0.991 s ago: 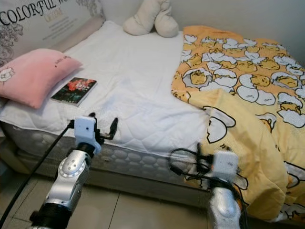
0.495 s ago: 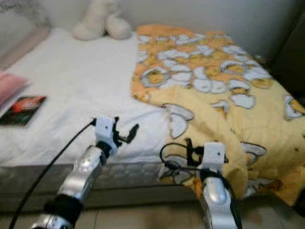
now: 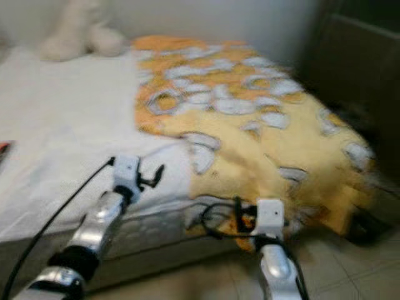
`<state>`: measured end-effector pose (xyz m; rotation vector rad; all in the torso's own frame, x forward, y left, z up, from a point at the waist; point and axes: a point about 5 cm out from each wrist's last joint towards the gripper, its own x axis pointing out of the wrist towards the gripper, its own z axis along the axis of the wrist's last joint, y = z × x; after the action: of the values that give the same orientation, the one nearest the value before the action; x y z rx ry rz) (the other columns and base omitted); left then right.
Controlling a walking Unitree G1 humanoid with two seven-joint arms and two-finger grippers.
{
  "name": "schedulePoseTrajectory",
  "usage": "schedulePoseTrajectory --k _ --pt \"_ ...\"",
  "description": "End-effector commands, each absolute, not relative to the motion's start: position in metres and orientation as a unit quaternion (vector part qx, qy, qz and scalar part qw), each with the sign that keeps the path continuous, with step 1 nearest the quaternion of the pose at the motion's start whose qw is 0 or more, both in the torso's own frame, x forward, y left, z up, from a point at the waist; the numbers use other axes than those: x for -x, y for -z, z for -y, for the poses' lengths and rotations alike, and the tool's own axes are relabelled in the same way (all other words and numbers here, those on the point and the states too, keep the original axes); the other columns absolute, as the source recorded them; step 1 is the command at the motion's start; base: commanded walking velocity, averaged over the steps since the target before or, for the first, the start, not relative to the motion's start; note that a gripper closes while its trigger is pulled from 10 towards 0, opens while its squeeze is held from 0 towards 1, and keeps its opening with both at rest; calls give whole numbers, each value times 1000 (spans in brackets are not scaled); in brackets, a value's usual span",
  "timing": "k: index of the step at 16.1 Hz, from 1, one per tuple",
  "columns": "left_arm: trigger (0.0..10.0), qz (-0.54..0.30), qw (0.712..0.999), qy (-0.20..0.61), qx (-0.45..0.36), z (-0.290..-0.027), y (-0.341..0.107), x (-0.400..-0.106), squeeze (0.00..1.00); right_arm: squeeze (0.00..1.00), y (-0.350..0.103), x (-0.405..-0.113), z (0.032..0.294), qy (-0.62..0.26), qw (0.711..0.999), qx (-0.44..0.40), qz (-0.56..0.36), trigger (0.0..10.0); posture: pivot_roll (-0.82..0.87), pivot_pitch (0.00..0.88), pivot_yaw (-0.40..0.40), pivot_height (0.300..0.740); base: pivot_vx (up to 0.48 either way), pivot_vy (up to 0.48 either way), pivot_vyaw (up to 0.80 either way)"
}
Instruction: Clean up the room
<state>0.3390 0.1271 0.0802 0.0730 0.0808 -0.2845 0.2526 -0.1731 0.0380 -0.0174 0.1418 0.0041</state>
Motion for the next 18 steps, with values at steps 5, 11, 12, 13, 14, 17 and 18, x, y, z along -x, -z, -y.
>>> schedulePoseTrajectory --k 5,11,12,13,14,17,18 --pt "10000 -29 988 147 -25 -121 -83 -344 0 0 -47 -259 171 -16 999 14 -36 10000 60 0 -5 732 375 0 -131" --pt "10000 -31 989 139 -28 -122 -81 -346 0 0 -47 -263 173 -15 999 24 -35 10000 58 0 -4 732 480 0 0" --pt "10000 -35 990 134 -34 -124 -79 -345 0 0 -45 -262 171 -23 999 25 -41 10000 56 0 -7 732 480 0 -675" --pt "10000 -51 990 116 -60 -128 -74 -344 0 0 -43 -260 168 -35 998 24 -43 10000 51 0 -14 732 285 0 -581" --pt "10000 -73 989 109 -73 -131 -67 -343 0 0 -41 -256 167 -43 998 27 -47 10000 45 0 -21 732 0 0 0" --pt "10000 -143 983 85 -72 -139 -36 -326 0 0 -29 -231 173 -65 994 35 -76 10000 12 12 -79 732 0 0 0" --pt "10000 -143 984 79 -71 -136 -32 -323 0 0 -28 -223 176 -71 994 33 -81 10000 -2 35 -93 732 0 0 0"
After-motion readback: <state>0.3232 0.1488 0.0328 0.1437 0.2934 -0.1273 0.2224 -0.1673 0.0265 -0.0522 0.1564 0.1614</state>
